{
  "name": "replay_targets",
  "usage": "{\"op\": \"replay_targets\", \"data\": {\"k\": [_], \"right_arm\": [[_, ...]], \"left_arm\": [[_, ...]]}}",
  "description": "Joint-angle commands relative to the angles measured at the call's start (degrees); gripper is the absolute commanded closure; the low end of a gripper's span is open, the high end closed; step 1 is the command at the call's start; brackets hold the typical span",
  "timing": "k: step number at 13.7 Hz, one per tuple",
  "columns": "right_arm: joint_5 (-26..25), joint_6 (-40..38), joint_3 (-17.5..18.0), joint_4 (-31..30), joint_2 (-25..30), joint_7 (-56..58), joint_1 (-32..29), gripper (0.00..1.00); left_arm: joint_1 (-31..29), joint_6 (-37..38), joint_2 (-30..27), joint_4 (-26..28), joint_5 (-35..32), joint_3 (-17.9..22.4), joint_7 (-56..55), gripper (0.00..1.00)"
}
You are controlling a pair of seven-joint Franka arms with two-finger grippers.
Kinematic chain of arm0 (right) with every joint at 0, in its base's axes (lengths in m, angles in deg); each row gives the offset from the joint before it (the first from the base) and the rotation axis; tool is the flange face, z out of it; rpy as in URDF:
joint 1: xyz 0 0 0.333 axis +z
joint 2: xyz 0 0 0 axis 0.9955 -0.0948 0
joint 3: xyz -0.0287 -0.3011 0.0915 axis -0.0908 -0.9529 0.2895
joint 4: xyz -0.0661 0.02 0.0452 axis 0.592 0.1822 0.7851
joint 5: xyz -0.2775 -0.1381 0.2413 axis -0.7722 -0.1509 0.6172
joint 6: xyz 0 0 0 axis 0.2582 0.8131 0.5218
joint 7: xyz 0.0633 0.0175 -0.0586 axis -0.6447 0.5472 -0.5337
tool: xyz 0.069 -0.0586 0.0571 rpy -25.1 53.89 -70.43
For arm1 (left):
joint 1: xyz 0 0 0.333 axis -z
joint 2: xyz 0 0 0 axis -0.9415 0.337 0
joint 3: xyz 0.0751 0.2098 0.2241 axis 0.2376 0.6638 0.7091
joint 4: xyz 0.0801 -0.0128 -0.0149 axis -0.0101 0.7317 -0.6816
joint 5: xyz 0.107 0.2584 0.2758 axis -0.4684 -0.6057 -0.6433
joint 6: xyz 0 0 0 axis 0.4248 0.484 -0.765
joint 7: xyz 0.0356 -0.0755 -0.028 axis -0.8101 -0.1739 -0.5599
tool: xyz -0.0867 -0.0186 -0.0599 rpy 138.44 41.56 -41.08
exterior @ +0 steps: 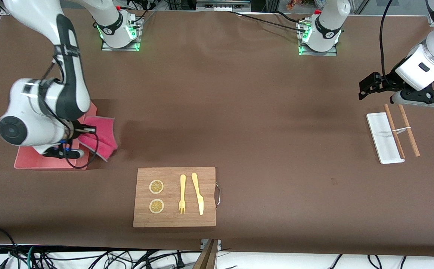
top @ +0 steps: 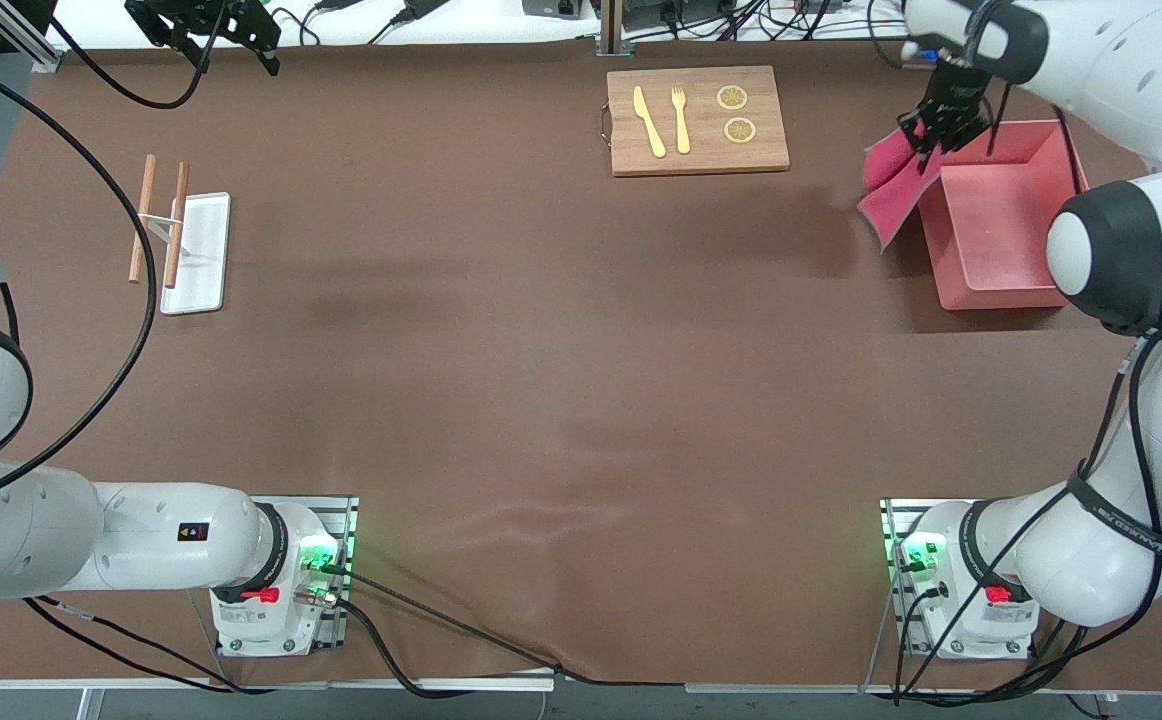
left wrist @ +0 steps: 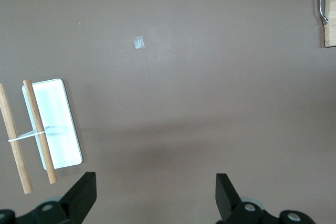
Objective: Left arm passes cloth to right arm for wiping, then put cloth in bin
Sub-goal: 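Move the cloth over the pink bin and open the right gripper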
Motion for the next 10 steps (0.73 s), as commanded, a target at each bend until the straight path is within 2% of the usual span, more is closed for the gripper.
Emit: {"op": "replay_targets", "data": {"k": [1,3,5,8,10], "right_arm": [[-3.19,-9.86,-2.81,6.32,2.51,3.14,0.16,1.0],[-3.46,-13.66,-6.93,9.93,2.69,7.17,0.16,1.0],[-5.03,-14.2,-10.89,10.83,3.65,12.53,0.16,1.0],[-6.88,-13.5,-13.98,10.48,4.19,15.99,0.25,1.0],[-6.89,-10.09,-14.16,8.47,4.01,15.99,0.16,1.0]], "left_arm": [[-0.24,0.81,0.48,-1.33,-0.19,-0.17,0.31,0.0],[-0.24,0.81,0.48,-1.33,-0.19,-0.17,0.31,0.0],[-0.24,0.81,0.48,-1.33,-0.19,-0.17,0.31,0.0],[-0.24,0.81,0.48,-1.33,-0.19,-0.17,0.31,0.0],[-0.24,0.81,0.48,-1.33,-0.19,-0.17,0.31,0.0]]}}
